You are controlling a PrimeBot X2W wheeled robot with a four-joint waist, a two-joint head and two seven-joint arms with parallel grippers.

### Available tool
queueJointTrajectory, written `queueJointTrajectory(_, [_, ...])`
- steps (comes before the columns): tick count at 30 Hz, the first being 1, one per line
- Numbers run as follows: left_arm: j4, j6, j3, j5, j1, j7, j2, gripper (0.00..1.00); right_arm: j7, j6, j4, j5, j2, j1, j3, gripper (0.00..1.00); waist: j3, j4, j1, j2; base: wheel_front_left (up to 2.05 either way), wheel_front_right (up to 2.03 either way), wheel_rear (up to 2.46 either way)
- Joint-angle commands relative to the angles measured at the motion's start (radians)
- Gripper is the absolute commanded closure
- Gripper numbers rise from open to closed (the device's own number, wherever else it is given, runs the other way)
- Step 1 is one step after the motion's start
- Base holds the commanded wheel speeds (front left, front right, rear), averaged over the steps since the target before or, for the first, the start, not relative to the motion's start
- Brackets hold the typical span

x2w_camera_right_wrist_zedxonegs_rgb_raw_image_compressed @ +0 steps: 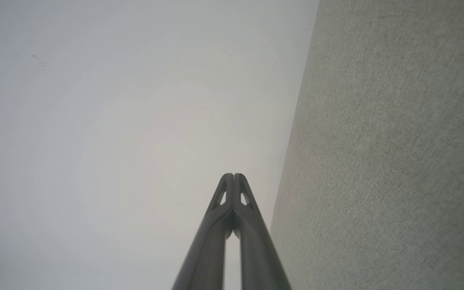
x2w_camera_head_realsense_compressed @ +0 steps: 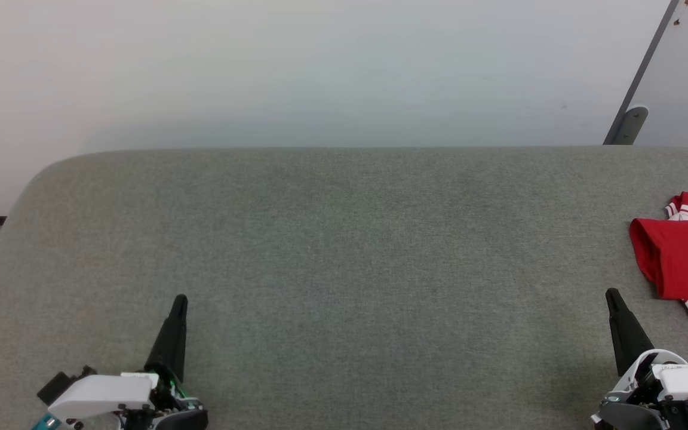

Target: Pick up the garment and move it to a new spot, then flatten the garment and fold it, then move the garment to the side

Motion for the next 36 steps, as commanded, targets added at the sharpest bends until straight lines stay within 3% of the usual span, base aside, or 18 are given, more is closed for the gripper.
queueJointTrajectory(1, [-0.002, -0.006, 0.002, -0.002, -0.008, 0.003, 0.0, 1.0, 0.003, -0.001, 0.0, 0.003, 0.004, -0.002, 0.0, 1.0, 0.0, 0.0, 0.0, 0.0, 0.0, 0.0, 0.0])
queueJointTrajectory(36, [-0.002, -0.006, 0.002, -0.003, -0.008, 0.003, 0.0, 1.0, 0.002, -0.001, 0.0, 0.004, 0.004, -0.002, 0.0, 1.0, 0.0, 0.0, 0.0, 0.0, 0.0, 0.0, 0.0])
